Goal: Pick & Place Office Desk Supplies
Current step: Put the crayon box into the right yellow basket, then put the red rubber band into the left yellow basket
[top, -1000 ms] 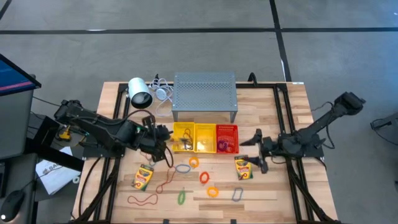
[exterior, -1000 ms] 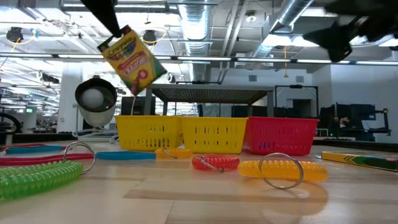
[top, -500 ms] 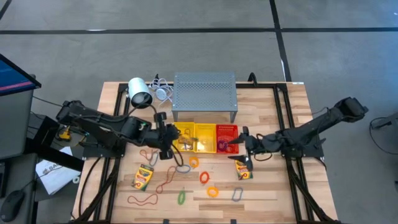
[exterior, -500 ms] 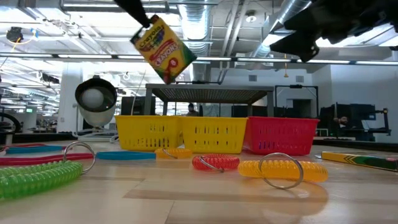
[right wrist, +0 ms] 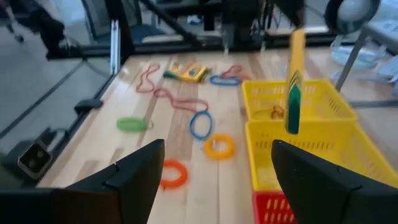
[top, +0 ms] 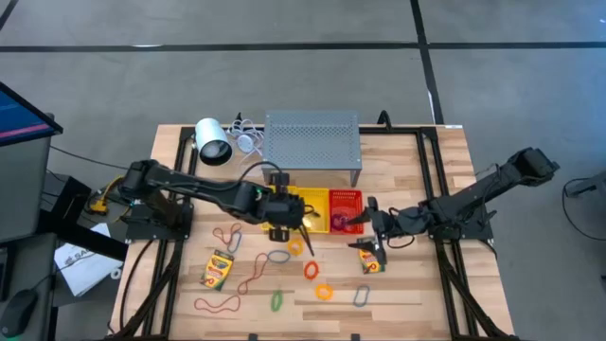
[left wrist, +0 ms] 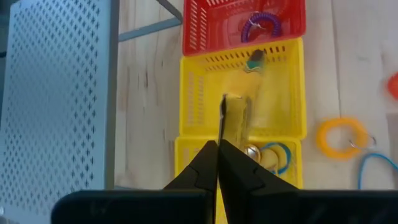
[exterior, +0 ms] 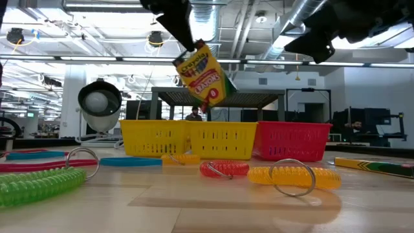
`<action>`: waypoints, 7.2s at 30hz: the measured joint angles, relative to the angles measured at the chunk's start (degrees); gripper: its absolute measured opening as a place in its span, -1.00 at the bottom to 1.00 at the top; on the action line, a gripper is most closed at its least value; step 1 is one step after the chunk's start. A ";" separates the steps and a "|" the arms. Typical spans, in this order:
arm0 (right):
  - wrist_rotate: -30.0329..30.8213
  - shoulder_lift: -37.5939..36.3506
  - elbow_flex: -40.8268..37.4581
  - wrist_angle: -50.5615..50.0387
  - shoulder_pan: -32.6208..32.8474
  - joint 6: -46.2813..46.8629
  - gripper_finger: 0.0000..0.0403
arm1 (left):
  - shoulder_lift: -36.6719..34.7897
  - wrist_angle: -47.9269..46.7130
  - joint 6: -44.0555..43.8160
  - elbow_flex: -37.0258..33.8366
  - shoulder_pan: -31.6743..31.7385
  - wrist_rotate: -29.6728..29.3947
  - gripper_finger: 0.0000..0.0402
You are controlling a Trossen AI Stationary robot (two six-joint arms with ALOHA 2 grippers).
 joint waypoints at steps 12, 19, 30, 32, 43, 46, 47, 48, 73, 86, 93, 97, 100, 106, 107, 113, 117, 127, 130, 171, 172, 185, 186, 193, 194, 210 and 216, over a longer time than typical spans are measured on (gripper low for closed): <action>0.52 0.02 0.00 -4.09 2.46 2.56 0.45 | 5.98 1.15 4.66 4.25 2.50 3.34 -1.00; 0.53 0.02 0.00 -4.12 3.02 2.56 0.45 | 5.99 2.15 6.26 4.25 3.20 4.14 -1.00; 0.62 0.02 0.00 -4.35 3.02 2.58 0.45 | 10.26 2.86 7.52 4.29 3.74 7.70 -1.00; 0.62 0.02 0.00 -4.56 3.02 2.58 0.45 | 10.95 2.88 7.53 4.29 3.74 7.69 -0.99; 0.62 0.04 0.00 -5.33 3.02 2.62 0.45 | 12.08 4.44 8.66 4.27 3.89 9.97 -0.98; 0.61 0.04 0.00 -5.36 3.02 2.63 0.45 | 12.20 4.42 8.72 4.21 4.09 10.24 -0.97; 0.60 0.04 0.00 -5.37 3.02 2.63 0.45 | 12.20 4.90 8.72 4.24 4.17 10.40 -0.97; 0.62 0.04 0.00 -5.34 3.02 2.64 0.45 | 12.20 4.89 8.71 4.24 4.30 10.80 -0.97; 0.57 0.04 0.00 -6.07 3.02 3.44 0.45 | 12.17 7.37 9.12 4.23 4.41 11.22 -0.58; 0.55 0.04 0.00 -6.00 2.99 4.02 0.45 | 1.97 6.34 2.83 4.27 2.30 12.95 -0.31; 0.55 0.04 0.00 -5.54 2.93 3.16 0.45 | -4.04 7.57 -3.31 1.43 -1.34 14.80 -0.26; 0.60 0.04 0.00 -4.31 2.91 2.33 0.45 | -6.82 10.75 -5.92 -3.00 -3.61 14.87 -0.26; 0.60 0.04 0.00 -2.64 2.93 2.41 0.45 | -9.07 13.62 -9.86 -7.29 -5.14 14.89 -0.26; 0.53 0.04 0.00 2.54 3.77 5.09 0.45 | -15.67 14.05 -15.62 -18.56 -8.46 19.61 -0.28; 0.51 0.04 0.00 3.38 4.08 5.41 0.45 | -16.84 15.16 -17.83 -20.88 -8.96 19.97 -0.29; 0.53 1.24 -0.02 10.48 5.89 5.60 0.45 | -23.73 25.30 -27.26 -34.37 -12.03 23.68 -0.28; 0.66 4.89 -0.04 18.80 6.26 6.91 0.45 | -27.62 25.46 -31.44 -39.85 -13.80 24.79 -0.29; -0.19 22.42 7.99 27.24 5.87 12.44 0.45 | -35.28 21.48 -34.01 -44.80 -18.25 24.77 -0.30; -4.14 27.28 12.75 27.24 5.06 11.52 0.45 | -36.42 19.54 -35.23 -44.82 -18.70 24.76 -0.30; -7.03 32.83 24.06 -6.79 -0.35 -0.24 0.45 | -20.44 2.83 -40.72 -47.94 -11.28 24.91 -0.30; -7.03 32.82 24.06 -6.80 -0.26 0.32 0.45 | -20.44 3.81 -40.58 -48.77 -11.30 25.38 -0.30; -7.01 32.82 24.06 -6.83 0.11 1.04 0.45 | -20.42 10.34 -40.53 -54.64 -11.35 28.02 -0.30; -7.01 32.82 24.06 -6.83 0.11 1.05 0.45 | -20.44 10.33 -40.16 -54.69 -11.35 27.96 -0.30; -7.01 32.82 24.04 -6.85 0.11 1.03 0.45 | -20.41 10.25 -37.85 -54.70 -11.35 26.50 -0.30; -7.01 32.82 24.04 -6.87 0.11 1.03 0.45 | -20.41 10.23 -37.73 -54.72 -11.35 25.98 -0.30; -7.01 32.82 24.02 -7.29 0.11 1.04 0.45 | -15.39 11.93 -34.85 -54.29 -11.39 26.13 -0.30; -7.01 32.82 24.02 -7.36 0.11 1.04 0.45 | -16.41 12.37 -34.92 -54.57 -11.39 26.28 -0.33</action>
